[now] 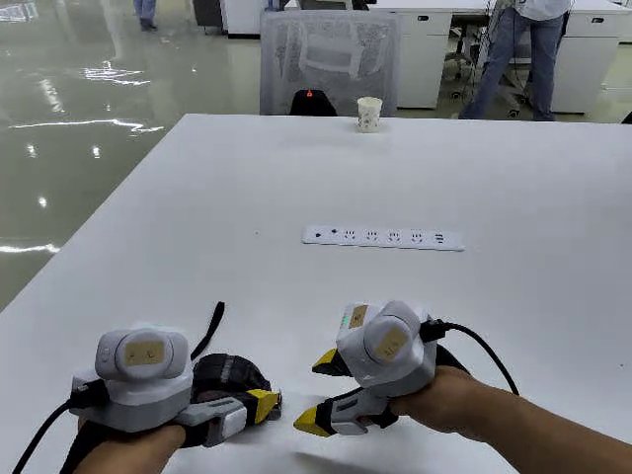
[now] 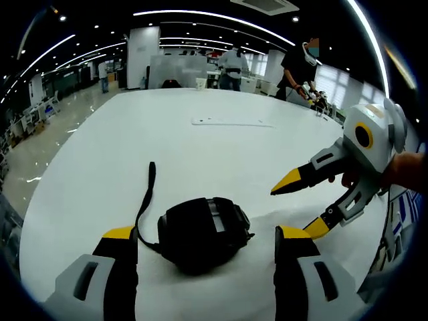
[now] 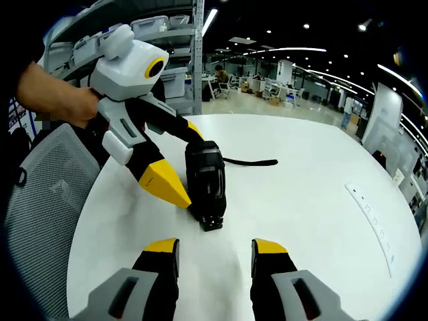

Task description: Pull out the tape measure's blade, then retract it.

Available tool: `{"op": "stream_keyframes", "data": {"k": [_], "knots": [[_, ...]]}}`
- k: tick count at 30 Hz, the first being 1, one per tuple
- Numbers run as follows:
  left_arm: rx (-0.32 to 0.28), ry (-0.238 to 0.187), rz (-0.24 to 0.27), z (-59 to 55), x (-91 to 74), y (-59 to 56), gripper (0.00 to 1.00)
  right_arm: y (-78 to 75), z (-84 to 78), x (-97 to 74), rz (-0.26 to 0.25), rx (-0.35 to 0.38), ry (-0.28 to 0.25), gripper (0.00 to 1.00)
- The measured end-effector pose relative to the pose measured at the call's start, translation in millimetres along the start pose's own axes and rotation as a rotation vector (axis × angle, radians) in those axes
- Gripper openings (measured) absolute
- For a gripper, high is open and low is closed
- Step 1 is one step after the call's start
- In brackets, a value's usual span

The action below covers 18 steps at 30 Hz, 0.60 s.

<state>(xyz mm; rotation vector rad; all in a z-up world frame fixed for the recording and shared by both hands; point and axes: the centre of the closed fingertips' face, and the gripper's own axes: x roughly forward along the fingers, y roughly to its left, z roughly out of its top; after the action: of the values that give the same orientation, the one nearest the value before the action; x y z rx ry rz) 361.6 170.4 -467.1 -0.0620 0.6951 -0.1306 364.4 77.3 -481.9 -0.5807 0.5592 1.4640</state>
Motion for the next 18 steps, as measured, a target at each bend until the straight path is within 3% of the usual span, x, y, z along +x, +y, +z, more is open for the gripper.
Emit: {"op": "stream_keyframes", "data": {"k": [18], "knots": [[0.066,-0.008,-0.064,-8.1,-17.2,-7.4,0.9,5.8,-7.0,-32.3,-0.093,0.084,-0.056,0.53]]}}
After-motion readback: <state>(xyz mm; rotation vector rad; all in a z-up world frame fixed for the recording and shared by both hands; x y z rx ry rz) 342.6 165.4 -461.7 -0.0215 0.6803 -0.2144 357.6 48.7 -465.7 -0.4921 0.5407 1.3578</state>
